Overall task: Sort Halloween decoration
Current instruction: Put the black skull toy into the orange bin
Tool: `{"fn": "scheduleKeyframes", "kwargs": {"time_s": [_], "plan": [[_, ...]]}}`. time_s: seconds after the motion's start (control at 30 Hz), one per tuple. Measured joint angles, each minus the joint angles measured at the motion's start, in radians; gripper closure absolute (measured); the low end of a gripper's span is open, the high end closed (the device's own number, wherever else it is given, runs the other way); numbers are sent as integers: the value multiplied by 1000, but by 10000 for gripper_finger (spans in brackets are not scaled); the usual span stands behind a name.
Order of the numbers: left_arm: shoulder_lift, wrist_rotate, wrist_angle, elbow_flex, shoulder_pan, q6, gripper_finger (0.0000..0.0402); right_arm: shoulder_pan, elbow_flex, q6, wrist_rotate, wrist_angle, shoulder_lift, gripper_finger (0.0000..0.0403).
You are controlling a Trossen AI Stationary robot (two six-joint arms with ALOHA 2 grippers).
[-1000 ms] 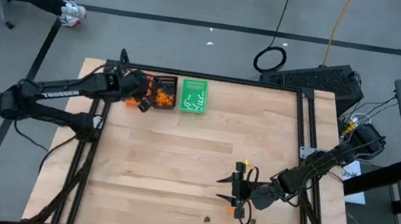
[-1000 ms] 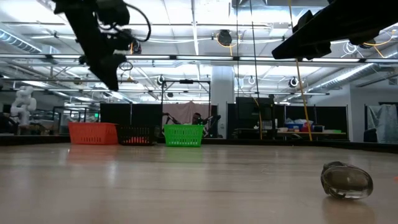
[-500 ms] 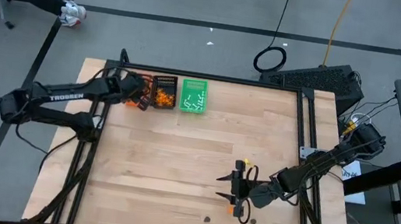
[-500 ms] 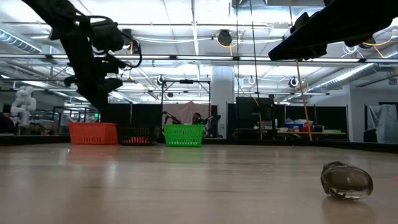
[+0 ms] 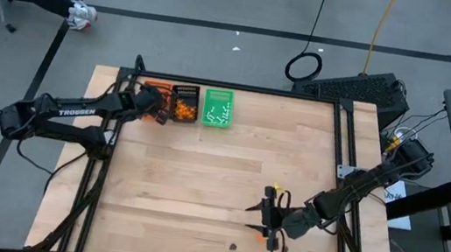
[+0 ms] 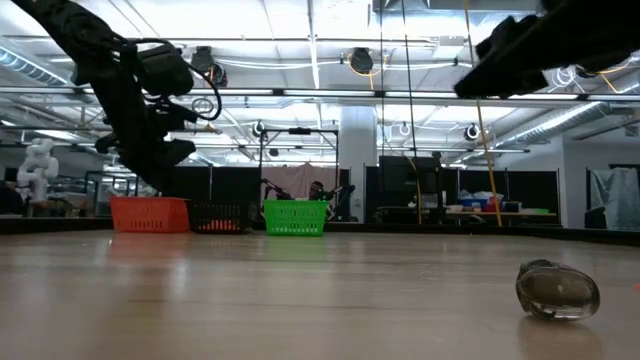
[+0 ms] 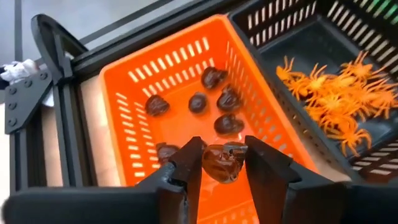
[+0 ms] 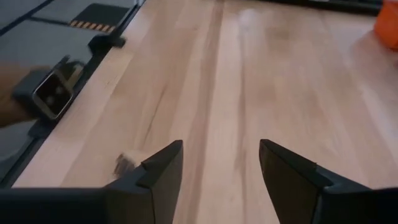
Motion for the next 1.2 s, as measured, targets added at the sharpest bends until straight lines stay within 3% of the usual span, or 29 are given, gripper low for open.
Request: {"fn": "scheduleKeyframes", "kwargs": {"time_s": [0.27, 0.5, 0.7, 0.9, 1.2], "plan": [[0, -20, 11, -3, -1, -25, 242, 80, 0, 168, -6, -172, 0, 198], [-8, 52, 38, -3, -69, 1, 240, 126, 29, 396, -140, -313, -2, 199], [-53, 58, 59, -2, -219, -40, 240, 165, 29, 464, -156, -315, 22, 220], [-89, 54, 114, -2, -403, -96, 240, 168, 29, 484, -158, -289, 124, 242], [-86, -36, 271, -1, -633, -103, 239, 166, 29, 509, -155, -263, 201, 245]]}}
